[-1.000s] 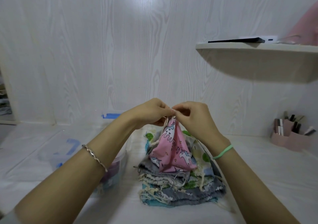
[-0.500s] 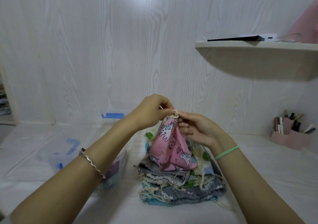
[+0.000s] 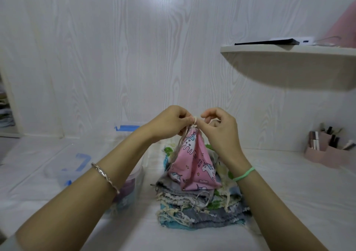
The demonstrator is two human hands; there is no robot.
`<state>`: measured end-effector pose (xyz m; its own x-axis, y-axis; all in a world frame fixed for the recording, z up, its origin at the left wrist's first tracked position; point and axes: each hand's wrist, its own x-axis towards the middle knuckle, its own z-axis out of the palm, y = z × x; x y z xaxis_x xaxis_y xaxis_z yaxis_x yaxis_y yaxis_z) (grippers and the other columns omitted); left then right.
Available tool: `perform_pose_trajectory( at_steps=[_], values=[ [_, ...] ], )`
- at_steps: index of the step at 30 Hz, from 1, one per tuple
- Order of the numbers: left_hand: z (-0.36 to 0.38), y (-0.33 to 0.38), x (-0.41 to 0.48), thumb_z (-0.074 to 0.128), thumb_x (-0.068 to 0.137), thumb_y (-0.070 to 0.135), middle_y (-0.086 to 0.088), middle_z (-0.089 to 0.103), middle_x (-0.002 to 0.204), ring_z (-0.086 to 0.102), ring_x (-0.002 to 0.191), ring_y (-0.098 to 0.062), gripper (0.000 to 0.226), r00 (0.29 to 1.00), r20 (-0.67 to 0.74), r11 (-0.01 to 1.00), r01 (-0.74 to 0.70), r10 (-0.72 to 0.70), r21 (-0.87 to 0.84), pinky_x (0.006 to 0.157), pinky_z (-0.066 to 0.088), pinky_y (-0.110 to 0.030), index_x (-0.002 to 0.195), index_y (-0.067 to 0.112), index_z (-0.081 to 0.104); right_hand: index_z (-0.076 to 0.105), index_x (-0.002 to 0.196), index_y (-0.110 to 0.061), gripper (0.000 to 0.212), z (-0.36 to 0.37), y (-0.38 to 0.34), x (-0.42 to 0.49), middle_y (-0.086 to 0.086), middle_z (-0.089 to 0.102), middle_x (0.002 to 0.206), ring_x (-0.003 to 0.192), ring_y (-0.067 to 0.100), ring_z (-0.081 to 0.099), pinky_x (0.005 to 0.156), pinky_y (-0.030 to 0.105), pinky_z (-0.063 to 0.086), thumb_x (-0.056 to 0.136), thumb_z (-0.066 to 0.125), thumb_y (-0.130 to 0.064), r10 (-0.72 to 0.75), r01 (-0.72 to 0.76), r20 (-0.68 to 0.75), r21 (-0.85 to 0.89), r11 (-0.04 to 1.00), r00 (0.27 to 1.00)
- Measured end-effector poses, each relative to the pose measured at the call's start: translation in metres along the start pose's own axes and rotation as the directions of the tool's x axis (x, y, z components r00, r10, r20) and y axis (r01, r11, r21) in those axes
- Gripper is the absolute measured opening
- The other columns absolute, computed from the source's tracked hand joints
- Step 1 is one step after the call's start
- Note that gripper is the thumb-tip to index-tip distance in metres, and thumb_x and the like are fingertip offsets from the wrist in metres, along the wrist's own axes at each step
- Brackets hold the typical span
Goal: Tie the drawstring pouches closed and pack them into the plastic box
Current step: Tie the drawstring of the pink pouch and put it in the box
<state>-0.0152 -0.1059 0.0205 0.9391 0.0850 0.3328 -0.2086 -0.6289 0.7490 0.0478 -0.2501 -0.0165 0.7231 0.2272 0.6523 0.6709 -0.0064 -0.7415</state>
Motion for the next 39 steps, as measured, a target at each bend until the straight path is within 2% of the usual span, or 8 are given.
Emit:
perform_pose_trajectory(
  at_steps=[5,12,17,22,26,31,35,39],
  values=[
    [0.002,0.000,-0.002,0.049,0.099,0.014,-0.004,0.064,0.073,0.062,0.063,-0.008,0.022,0.999,0.019,0.982,0.035,-0.032,-0.185,0.067,0.055,-0.022,0.088,0.005,0.065,0.075,0.077,-0.026,0.006,-0.003,-0.001,0.000,-0.007,0.068,0.075,0.064,0.003,0.056,0.061,0.012,0.039,0.081,0.075,-0.022,-0.142,0.144,0.025,-0.168,0.975,0.990],
    [0.001,-0.008,-0.001,0.052,0.098,0.018,-0.010,0.068,0.087,0.063,0.081,-0.018,0.025,0.998,0.054,0.974,0.042,-0.031,-0.224,0.087,0.054,-0.037,0.101,-0.001,0.067,0.076,0.082,-0.022,0.002,-0.007,-0.005,0.000,-0.007,0.070,0.075,0.066,0.001,0.061,0.063,0.015,0.046,0.082,0.075,-0.023,-0.061,0.071,0.072,-0.137,0.988,0.995],
    [-0.003,-0.001,-0.001,0.064,0.091,0.018,0.006,0.061,0.067,0.048,0.058,-0.002,0.012,0.997,-0.006,0.996,-0.074,0.074,0.051,0.058,0.042,-0.016,0.093,0.010,0.073,0.066,0.081,-0.013,0.015,-0.013,-0.010,0.006,-0.007,0.057,0.066,0.046,-0.004,0.048,0.046,0.010,0.036,0.094,0.058,-0.013,0.186,-0.186,0.220,-0.022,0.982,0.958],
    [-0.008,-0.001,-0.003,0.063,0.092,0.020,0.013,0.064,0.078,0.056,0.069,0.003,0.011,0.987,-0.079,0.937,-0.103,0.137,0.334,0.061,0.040,-0.007,0.093,0.014,0.072,0.062,0.080,-0.013,0.018,-0.028,-0.005,0.011,-0.005,0.043,0.059,0.049,0.008,0.037,0.045,0.019,0.029,0.096,0.054,-0.014,0.239,-0.243,0.238,-0.012,0.970,0.942],
    [-0.004,-0.002,-0.007,0.056,0.096,0.024,0.009,0.057,0.082,0.050,0.070,-0.003,0.014,0.960,-0.160,0.864,-0.128,0.232,0.487,0.065,0.037,-0.017,0.094,0.015,0.067,0.063,0.081,-0.011,0.018,-0.039,-0.007,0.012,-0.001,0.048,0.063,0.054,0.009,0.042,0.051,0.020,0.035,0.097,0.054,-0.013,0.211,-0.205,0.325,-0.053,0.977,0.922],
    [0.008,-0.007,-0.010,0.055,0.096,0.023,0.012,0.047,0.066,0.046,0.061,-0.002,0.011,0.960,-0.185,0.873,-0.102,0.213,0.477,0.057,0.033,-0.020,0.093,0.015,0.063,0.070,0.084,-0.010,0.019,-0.040,-0.009,0.011,0.009,0.071,0.092,0.083,0.008,0.064,0.080,0.020,0.049,0.095,0.056,-0.018,0.211,-0.215,0.453,-0.042,0.976,0.866],
    [0.016,-0.015,-0.011,0.059,0.094,0.023,0.008,0.061,0.068,0.060,0.063,-0.008,0.008,0.954,-0.236,0.914,-0.077,0.184,0.399,0.068,0.051,-0.033,0.086,0.023,0.060,0.066,0.090,0.002,0.030,-0.028,-0.007,0.012,0.016,0.070,0.080,0.067,0.019,0.067,0.065,0.022,0.055,0.098,0.051,-0.023,0.340,-0.399,0.419,0.061,0.915,0.842],
    [0.024,-0.015,-0.016,0.061,0.092,0.020,0.006,0.069,0.075,0.065,0.064,-0.007,0.008,0.947,-0.283,0.963,-0.078,0.153,0.259,0.069,0.055,-0.030,0.084,0.022,0.064,0.070,0.076,-0.004,0.047,-0.023,-0.004,0.015,0.009,0.065,0.064,0.050,0.014,0.054,0.052,0.024,0.041,0.094,0.053,-0.043,0.485,-0.450,0.361,-0.180,0.875,0.797]
  ],
)
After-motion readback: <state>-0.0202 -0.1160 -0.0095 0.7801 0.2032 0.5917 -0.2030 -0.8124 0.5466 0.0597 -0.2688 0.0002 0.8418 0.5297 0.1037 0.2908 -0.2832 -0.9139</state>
